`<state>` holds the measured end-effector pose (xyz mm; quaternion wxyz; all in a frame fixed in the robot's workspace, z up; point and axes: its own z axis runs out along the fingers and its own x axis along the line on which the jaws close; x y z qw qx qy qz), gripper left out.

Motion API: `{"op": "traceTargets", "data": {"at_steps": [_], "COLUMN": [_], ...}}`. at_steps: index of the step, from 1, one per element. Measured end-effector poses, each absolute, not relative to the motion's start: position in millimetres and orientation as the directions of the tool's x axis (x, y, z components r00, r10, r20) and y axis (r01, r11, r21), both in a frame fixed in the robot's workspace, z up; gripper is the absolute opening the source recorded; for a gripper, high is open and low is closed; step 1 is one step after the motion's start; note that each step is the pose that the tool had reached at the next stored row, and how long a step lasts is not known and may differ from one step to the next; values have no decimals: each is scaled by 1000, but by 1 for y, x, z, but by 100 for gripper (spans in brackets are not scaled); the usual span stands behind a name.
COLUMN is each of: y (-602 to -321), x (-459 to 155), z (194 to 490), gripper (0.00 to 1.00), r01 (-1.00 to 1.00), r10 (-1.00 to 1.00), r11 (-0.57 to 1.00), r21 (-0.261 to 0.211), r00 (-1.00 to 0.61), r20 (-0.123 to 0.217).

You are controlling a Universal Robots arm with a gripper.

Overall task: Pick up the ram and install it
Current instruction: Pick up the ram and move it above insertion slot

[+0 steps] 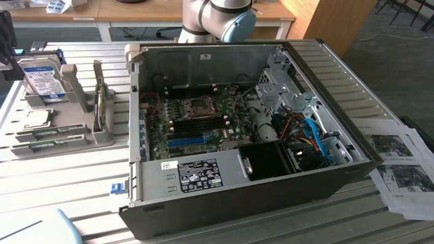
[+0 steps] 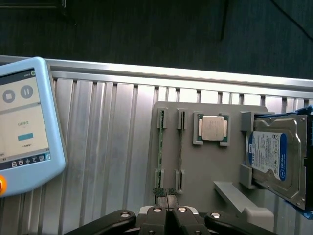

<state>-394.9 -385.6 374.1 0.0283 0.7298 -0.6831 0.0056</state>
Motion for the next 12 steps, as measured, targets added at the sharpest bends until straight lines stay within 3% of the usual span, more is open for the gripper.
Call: {"op": "traceTargets", "data": {"at_steps": [12], "y": [-386], "x": [-395], "z": [367], "gripper": [9], "r01": [-997], "r10": [-997], "r11": [-65], "r21": [34], "r00": [67], "r20": [47]}}
